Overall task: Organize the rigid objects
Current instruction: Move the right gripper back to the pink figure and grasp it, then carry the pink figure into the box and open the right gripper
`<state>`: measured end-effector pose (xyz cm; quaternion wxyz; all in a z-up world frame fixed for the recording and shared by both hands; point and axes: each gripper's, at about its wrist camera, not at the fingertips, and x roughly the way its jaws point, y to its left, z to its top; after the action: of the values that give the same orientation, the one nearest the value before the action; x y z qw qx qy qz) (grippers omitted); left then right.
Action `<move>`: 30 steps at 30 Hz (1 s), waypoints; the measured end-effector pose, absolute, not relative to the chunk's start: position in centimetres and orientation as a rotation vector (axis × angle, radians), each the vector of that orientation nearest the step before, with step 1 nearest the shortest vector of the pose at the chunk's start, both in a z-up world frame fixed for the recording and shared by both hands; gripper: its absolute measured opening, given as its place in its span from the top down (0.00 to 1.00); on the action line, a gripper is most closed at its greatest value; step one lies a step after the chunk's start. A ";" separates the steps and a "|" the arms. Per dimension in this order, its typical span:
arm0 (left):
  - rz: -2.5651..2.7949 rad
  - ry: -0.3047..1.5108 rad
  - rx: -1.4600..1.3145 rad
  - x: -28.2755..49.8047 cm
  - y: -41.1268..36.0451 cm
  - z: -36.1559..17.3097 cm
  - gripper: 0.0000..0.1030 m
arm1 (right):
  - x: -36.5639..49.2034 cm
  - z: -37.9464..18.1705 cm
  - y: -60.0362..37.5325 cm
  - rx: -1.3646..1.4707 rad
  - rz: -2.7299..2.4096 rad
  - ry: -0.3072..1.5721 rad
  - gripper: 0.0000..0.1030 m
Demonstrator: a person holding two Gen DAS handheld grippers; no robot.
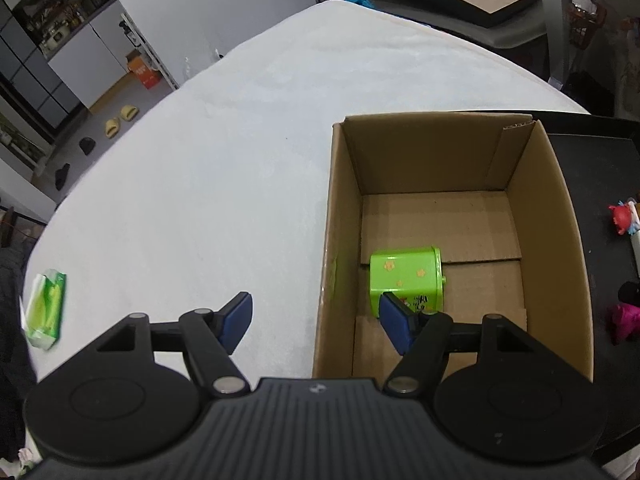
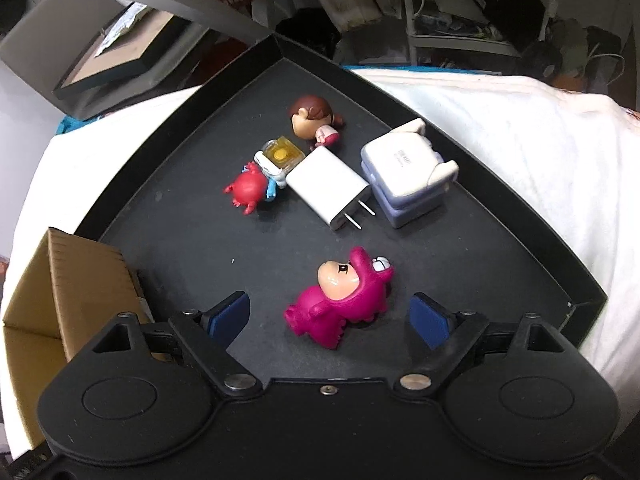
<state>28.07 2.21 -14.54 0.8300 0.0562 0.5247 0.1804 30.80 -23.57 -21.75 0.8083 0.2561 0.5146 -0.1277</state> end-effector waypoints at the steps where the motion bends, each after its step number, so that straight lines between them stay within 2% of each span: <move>1: 0.386 1.114 0.119 28.1 2.1 -14.5 0.33 | 31.0 -22.0 -23.5 0.534 -0.275 1.102 0.19; 2: 0.385 1.114 0.119 28.2 2.0 -14.5 0.33 | 31.2 -22.3 -23.6 0.529 -0.274 1.105 0.23; 3: 0.382 1.115 0.122 28.2 1.8 -14.5 0.33 | 31.4 -22.6 -23.7 0.537 -0.264 1.108 0.41; 4: 0.382 1.116 0.126 28.3 1.6 -14.5 0.33 | 31.5 -23.0 -23.9 0.557 -0.247 1.116 0.43; 16: 0.403 1.100 0.144 28.1 1.3 -14.1 0.33 | 30.2 -20.6 -25.1 0.597 -0.195 0.980 0.44; 30: 0.253 1.093 0.000 27.8 2.0 -13.0 0.34 | 30.4 -16.3 -24.1 0.580 -0.099 0.850 0.44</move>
<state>27.82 1.96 -13.01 0.8469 -0.0002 0.5181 0.1198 30.44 -24.08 -16.28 0.8694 0.2773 0.4062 -0.0471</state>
